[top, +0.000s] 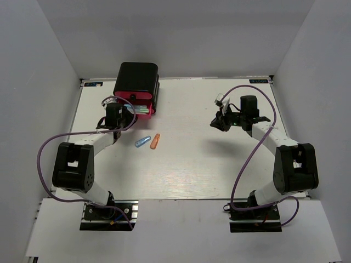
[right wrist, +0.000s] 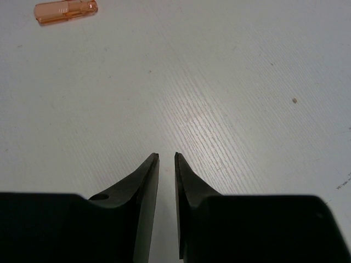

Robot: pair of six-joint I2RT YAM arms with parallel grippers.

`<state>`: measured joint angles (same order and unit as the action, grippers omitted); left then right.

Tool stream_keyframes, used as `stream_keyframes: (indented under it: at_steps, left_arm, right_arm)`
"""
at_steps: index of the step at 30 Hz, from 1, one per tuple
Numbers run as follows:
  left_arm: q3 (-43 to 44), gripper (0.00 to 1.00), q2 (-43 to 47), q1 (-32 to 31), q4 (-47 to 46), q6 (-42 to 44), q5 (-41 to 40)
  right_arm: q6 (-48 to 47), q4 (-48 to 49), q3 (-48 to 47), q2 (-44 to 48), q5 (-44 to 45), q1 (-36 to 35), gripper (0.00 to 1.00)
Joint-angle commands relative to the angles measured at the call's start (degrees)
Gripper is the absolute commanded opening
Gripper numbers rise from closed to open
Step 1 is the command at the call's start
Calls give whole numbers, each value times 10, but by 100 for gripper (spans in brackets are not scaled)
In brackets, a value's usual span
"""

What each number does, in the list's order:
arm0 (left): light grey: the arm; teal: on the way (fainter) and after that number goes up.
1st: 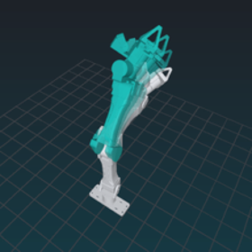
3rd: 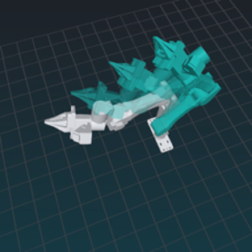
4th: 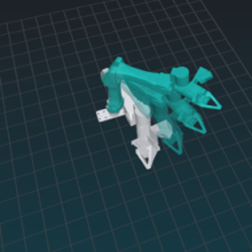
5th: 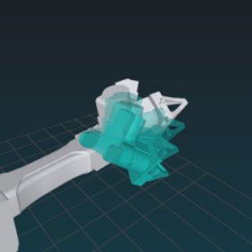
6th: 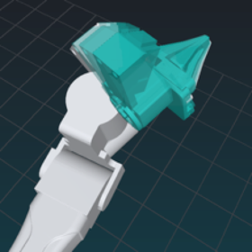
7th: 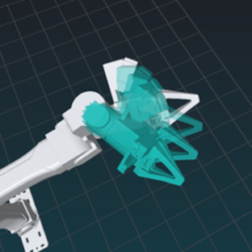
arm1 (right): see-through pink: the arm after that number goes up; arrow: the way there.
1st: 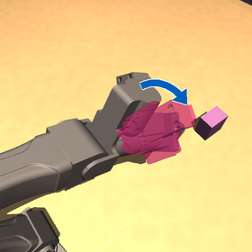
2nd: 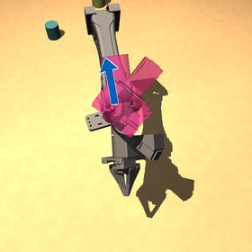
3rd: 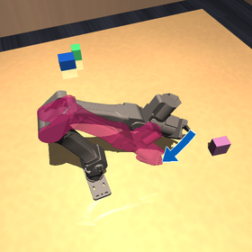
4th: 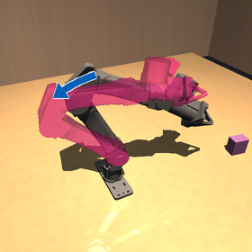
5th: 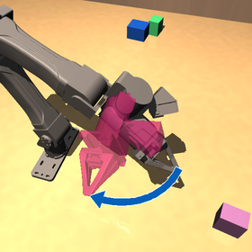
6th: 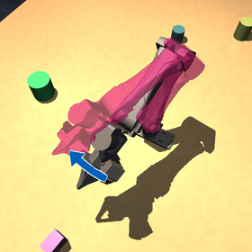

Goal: Sort the stationery into containers
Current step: Close the drawer in the storage box.

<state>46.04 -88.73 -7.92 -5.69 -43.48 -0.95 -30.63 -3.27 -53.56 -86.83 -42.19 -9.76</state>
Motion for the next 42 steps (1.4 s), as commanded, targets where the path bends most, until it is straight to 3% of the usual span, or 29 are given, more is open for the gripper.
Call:
stream_keyframes:
  at_steps: [1,14,24,27,29,32,41,42]
  left_arm:
    - [21,32,-13,11,-31,0,-2]
    - [102,30,-95,11,-75,-64,15]
    - [127,45,-130,11,-92,-100,25]
    - [109,52,-130,11,-107,-100,31]
    - [88,65,-117,11,-119,-100,38]
    - [59,72,-109,11,-138,-100,38]
    - [-19,76,-70,16,-193,-144,44]
    - [-31,71,-65,16,-193,-151,38]
  right_arm:
    - [-7,5,-13,3,-4,4,25]
    - [-21,-11,-17,1,0,2,25]
    - [-31,-16,-14,9,4,4,25]
    - [-32,-16,-13,6,5,4,25]
    - [-33,-14,-13,8,4,2,25]
    - [-32,-16,-11,7,2,4,25]
    - [-32,-14,-11,3,-2,4,25]
    - [-33,-15,-11,4,0,3,25]
